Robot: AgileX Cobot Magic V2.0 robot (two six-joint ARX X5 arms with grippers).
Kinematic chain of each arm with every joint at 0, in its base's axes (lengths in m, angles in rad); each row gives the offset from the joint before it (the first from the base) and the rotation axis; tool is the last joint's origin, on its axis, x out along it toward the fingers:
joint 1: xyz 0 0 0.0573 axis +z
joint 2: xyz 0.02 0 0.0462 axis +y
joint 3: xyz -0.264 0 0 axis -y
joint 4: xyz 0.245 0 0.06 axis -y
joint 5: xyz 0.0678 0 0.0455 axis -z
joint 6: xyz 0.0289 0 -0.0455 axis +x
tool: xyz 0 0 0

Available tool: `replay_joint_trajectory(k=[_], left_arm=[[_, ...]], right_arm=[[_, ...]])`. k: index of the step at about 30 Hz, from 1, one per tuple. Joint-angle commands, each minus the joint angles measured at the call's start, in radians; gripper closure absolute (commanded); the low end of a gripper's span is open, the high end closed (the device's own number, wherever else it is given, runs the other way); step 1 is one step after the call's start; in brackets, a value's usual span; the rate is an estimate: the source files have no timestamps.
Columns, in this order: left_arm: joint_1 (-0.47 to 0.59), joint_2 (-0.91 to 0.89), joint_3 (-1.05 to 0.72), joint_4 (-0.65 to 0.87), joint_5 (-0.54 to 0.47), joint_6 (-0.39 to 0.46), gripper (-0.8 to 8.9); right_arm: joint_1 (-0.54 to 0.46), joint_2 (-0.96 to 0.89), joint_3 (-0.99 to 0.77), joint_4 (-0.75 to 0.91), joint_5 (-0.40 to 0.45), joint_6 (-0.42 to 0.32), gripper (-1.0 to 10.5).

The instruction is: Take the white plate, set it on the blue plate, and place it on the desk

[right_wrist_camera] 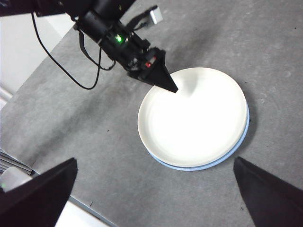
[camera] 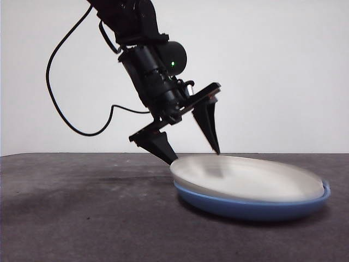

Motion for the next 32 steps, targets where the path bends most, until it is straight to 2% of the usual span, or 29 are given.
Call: replay_joint_trajectory(k=[1,9,14,23,32], left_arm=[[-0.004,0.019,0.077,-0.038,-0.005,0.024,3.44],[-0.002,0.019,0.315,-0.284,-0.005,0.105,3.44],[-0.002,-0.001,0.437,-0.445,-0.005,0.172,3.44],[-0.003,-0.172,0.444,-0.581,-0.005,0.265,3.44],[0.002,-0.447,0.395,-0.581,-0.025,0.282,3.44]], right_arm=[[0.003,0.001,0.014,0.006,0.0,-0.009,3.4],[0.003,0.001,0.014,0.007,0.002,-0.009,3.4],[0.003,0.002,0.014,0.006,0.04,-0.008,3.4],[0.002,0.003,0.014,0.011,0.057,0.016,3.4],[0.002,0.018,0.014,0.068,0.056,0.077,3.4]])
